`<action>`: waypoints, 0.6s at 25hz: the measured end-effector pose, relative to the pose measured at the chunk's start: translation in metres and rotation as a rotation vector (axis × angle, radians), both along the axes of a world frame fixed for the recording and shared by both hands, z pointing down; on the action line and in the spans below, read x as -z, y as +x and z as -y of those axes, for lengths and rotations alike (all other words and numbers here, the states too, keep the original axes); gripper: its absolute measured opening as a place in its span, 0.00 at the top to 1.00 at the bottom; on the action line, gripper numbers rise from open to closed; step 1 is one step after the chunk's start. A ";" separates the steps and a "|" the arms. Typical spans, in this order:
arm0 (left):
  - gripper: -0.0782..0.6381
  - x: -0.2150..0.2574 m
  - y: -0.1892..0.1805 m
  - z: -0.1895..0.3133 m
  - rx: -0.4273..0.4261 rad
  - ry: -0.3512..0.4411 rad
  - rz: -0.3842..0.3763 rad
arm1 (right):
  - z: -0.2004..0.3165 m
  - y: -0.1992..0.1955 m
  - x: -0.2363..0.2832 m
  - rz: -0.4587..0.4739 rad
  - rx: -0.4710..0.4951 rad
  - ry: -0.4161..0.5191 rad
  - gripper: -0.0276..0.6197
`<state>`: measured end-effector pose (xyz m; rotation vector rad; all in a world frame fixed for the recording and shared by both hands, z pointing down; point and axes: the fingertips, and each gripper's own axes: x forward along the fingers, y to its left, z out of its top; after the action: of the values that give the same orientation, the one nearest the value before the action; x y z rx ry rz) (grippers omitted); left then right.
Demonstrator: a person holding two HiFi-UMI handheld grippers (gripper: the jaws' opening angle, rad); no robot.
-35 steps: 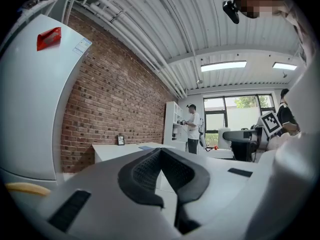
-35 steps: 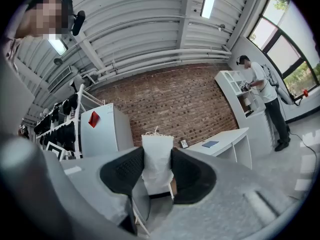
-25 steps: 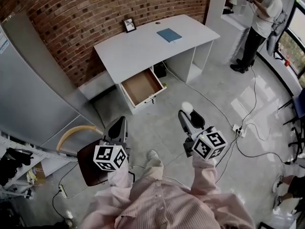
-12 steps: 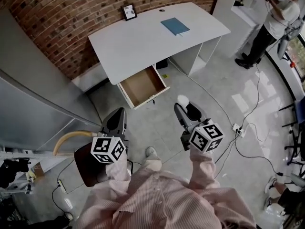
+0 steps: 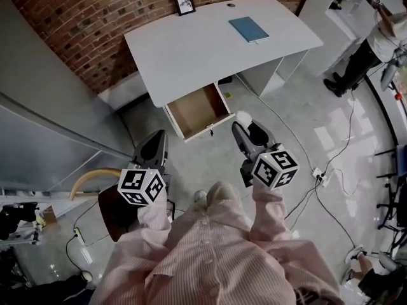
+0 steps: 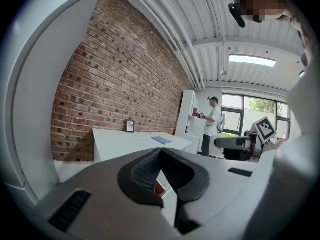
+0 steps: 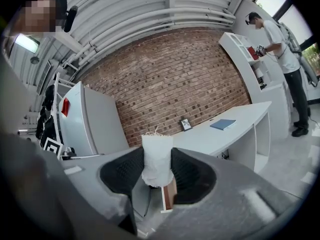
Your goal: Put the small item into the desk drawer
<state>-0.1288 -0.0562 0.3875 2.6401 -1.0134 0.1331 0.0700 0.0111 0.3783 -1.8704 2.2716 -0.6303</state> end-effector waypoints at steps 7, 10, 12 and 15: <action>0.89 -0.018 0.004 0.025 0.023 -0.035 0.002 | 0.033 0.005 -0.017 0.003 0.024 -0.028 0.70; 0.89 -0.030 0.009 0.036 0.039 -0.056 0.005 | 0.049 0.009 -0.031 0.004 0.046 -0.050 0.70; 0.89 -0.040 0.013 0.043 0.054 -0.073 0.009 | 0.062 0.012 -0.042 0.003 0.068 -0.066 0.70; 0.89 -0.056 0.026 0.060 0.067 -0.106 0.023 | 0.087 0.021 -0.060 -0.005 0.112 -0.102 0.70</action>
<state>-0.1027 -0.1161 0.4436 2.5112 -1.0708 0.1969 0.0909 -0.0757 0.4379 -1.7995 2.4035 -0.7714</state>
